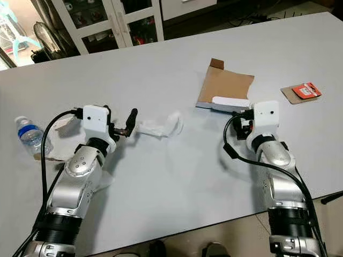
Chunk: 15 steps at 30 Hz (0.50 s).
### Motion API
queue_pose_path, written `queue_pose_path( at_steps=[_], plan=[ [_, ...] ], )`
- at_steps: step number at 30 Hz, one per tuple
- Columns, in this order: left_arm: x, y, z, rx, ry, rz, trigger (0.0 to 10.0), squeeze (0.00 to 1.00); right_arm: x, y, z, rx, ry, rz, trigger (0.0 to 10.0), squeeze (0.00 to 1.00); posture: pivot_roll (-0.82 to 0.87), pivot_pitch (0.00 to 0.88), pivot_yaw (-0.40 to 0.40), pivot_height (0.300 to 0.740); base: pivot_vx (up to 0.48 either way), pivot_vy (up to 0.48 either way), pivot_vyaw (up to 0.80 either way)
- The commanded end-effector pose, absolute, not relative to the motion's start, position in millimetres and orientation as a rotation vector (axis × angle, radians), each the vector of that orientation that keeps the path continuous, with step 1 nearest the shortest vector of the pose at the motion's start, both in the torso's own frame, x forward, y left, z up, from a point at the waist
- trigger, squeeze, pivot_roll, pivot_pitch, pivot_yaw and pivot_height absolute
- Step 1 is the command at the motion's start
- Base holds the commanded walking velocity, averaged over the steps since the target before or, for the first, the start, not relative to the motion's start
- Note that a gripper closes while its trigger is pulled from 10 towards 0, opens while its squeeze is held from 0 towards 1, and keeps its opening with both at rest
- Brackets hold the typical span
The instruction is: Picking trash to rubbish bin
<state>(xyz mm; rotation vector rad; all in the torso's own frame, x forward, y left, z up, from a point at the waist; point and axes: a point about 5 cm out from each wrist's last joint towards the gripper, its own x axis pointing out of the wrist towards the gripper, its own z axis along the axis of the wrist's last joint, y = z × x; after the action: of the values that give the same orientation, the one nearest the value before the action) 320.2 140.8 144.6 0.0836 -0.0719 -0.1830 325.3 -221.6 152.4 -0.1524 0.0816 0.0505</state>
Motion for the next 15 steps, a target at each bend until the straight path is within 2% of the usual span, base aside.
queue_pose_path(
  at_steps=[1,15],
  plan=[
    [317.4,145.2,144.4,0.094,-0.066,-0.169,10.0,0.00,326.7,-221.9,151.7,-0.155,0.083,0.077,10.0,0.00,-0.04,0.172,0.113,0.740,0.000,0.000,0.00],
    [315.1,144.8,139.0,0.071,-0.031,-0.146,10.0,0.00,332.8,-226.1,153.6,-0.184,0.088,0.187,10.0,0.00,-0.04,0.177,0.096,0.740,0.000,0.000,0.00]
  ],
)
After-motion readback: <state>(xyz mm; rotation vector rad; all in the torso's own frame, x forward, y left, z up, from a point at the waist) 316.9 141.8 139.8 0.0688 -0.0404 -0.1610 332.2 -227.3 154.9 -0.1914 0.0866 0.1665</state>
